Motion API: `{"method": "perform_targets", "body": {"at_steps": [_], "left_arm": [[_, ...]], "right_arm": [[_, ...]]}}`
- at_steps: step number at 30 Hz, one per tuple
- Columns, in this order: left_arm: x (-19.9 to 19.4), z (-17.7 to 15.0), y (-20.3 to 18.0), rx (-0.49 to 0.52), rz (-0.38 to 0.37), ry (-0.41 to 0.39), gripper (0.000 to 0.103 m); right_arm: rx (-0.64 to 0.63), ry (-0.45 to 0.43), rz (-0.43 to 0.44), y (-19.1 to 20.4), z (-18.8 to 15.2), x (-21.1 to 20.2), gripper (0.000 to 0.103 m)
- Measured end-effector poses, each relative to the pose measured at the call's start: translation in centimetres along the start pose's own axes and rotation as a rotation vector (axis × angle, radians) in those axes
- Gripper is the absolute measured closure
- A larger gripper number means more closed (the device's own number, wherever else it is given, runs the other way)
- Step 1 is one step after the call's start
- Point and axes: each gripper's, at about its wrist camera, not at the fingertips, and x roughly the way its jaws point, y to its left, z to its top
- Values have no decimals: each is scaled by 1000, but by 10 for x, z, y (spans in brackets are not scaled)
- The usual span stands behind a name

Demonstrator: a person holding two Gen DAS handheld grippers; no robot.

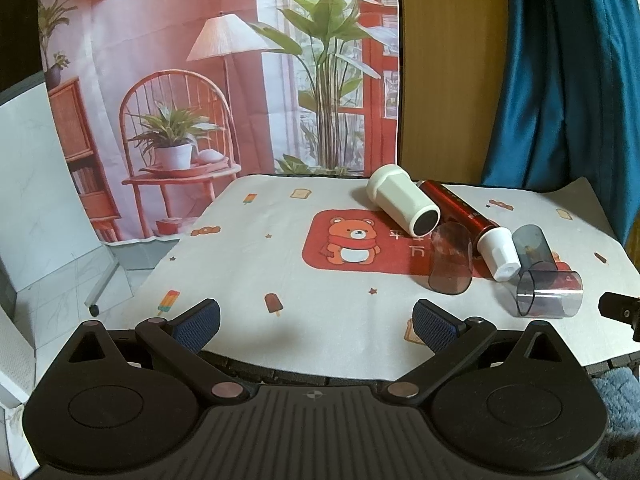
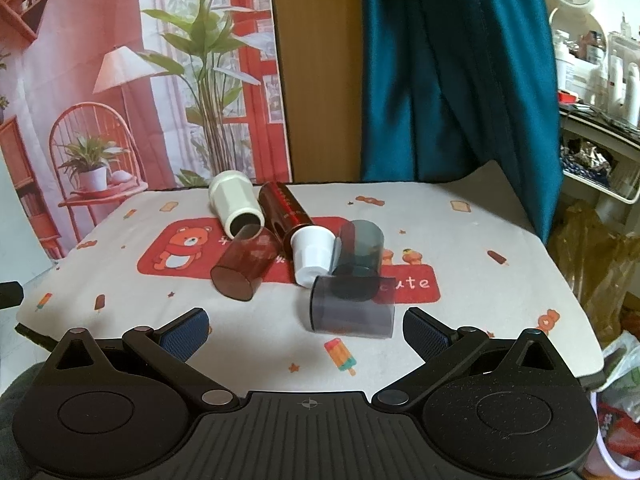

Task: Flip cup upright
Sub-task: 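Move the right gripper down onto the tipped brown translucent cup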

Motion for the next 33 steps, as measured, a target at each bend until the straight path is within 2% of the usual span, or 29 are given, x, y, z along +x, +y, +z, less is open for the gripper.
{"method": "perform_targets", "body": {"at_steps": [6, 11, 17, 21, 25, 30, 32, 33], "left_arm": [[14, 8, -1, 9, -25, -1, 0], [39, 17, 7, -16, 21, 12, 0], [74, 20, 27, -65, 70, 62, 0], [98, 15, 47, -138, 70, 109, 0], [117, 7, 64, -197, 83, 158, 0], [133, -5, 80, -267, 97, 208, 0], [140, -10, 85, -287, 101, 232, 0], [142, -12, 88, -292, 103, 239, 0]], "right_arm": [[6, 29, 12, -4, 15, 23, 0], [-29, 22, 43, -2, 29, 55, 0], [-97, 62, 59, 20, 36, 118, 1], [-137, 102, 104, 47, 41, 162, 9], [-114, 135, 117, 69, 46, 204, 12], [-30, 201, 98, 75, 48, 245, 12], [-16, 218, 96, 77, 47, 255, 17], [-14, 224, 103, 77, 47, 259, 26]]}}
